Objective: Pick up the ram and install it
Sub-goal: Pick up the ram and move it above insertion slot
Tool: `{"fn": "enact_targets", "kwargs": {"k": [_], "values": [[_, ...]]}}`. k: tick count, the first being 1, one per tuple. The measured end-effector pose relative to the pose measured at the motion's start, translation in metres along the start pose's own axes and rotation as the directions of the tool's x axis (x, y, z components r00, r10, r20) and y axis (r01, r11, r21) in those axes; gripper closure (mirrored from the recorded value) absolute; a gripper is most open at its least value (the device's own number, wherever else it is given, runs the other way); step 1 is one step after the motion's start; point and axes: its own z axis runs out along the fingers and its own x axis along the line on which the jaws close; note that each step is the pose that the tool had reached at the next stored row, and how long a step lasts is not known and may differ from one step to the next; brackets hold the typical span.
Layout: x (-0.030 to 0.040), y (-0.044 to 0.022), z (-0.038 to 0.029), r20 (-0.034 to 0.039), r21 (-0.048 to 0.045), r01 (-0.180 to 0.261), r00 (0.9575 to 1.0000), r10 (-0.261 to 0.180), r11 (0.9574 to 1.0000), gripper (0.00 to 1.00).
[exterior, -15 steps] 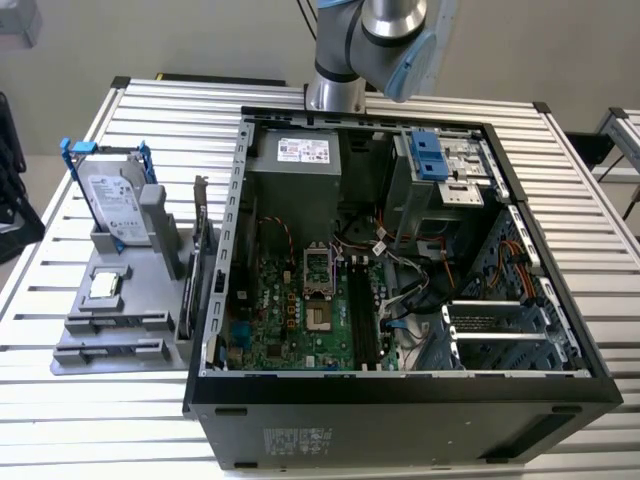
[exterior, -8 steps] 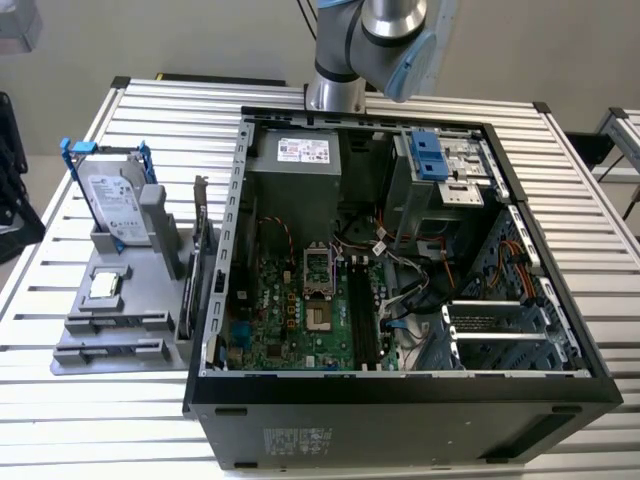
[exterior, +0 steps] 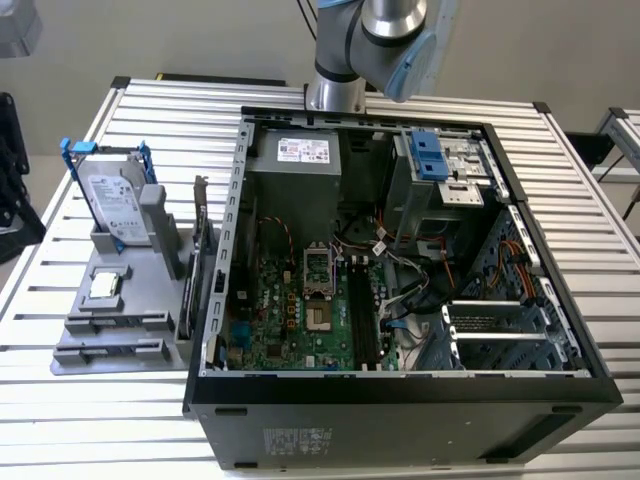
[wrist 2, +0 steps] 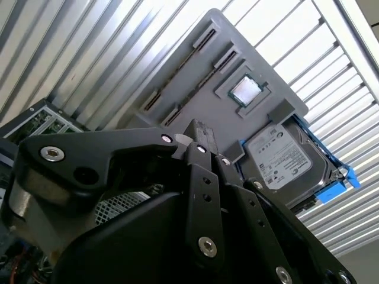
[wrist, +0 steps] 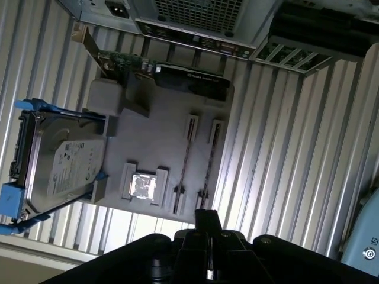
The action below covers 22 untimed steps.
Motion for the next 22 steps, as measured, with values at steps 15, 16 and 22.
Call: {"fn": "enact_targets", "kwargs": {"k": [15,16,22], "values": [[0.0000,0.0000,0.0012,0.0035,0.0000,-0.097,0.9953,0.097,0.9953,1.00],[0.0000,0.0000,0.0013,0.0037,0.0000,-0.103,0.9946,0.103,0.9946,1.00],[0.0000,-0.0001,0.0018,0.0051,0.0003,-0.142,0.9898,0.142,0.9898,1.00]]}}
